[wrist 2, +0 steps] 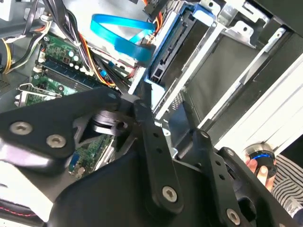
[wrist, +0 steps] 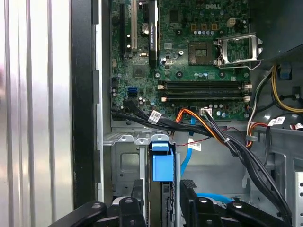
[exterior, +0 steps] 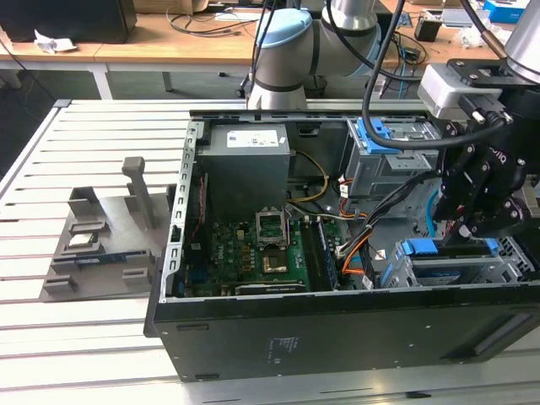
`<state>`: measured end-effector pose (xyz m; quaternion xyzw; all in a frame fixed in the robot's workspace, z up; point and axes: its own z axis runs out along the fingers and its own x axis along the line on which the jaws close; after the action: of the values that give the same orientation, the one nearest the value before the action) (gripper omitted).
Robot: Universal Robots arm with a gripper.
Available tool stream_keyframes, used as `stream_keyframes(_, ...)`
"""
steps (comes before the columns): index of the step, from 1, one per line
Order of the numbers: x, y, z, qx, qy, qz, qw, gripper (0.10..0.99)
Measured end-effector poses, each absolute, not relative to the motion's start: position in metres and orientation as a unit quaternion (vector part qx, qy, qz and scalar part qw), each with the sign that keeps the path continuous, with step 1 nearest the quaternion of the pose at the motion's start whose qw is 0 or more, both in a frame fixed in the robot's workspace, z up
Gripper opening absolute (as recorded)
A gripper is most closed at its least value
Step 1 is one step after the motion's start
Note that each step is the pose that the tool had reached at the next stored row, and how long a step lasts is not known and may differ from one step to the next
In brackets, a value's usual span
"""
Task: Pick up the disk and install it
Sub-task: 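Insert the disk into the insertion slot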
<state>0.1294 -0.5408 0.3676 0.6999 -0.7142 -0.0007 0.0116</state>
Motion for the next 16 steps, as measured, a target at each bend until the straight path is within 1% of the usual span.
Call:
stream_keyframes(1, 0.1294, -0.5409, 0.3674, 0.7, -0.714, -0.001, 0.012, 0.294)
stream_keyframes(3, 0.1294, -0.5408, 0.3672, 0.7, -0.714, -0.001, 0.012, 0.176)
stream_keyframes(4, 0.1294, -0.5409, 0.3672, 0.7, -0.714, -0.001, 0.012, 0.176)
stream_keyframes(5, 0.1294, -0.5408, 0.3671, 0.7, -0.714, -0.001, 0.012, 0.114)
stream_keyframes(16, 0.1294, -0.5408, 0.3664, 0.7, -0.714, -0.001, 0.012, 0.106)
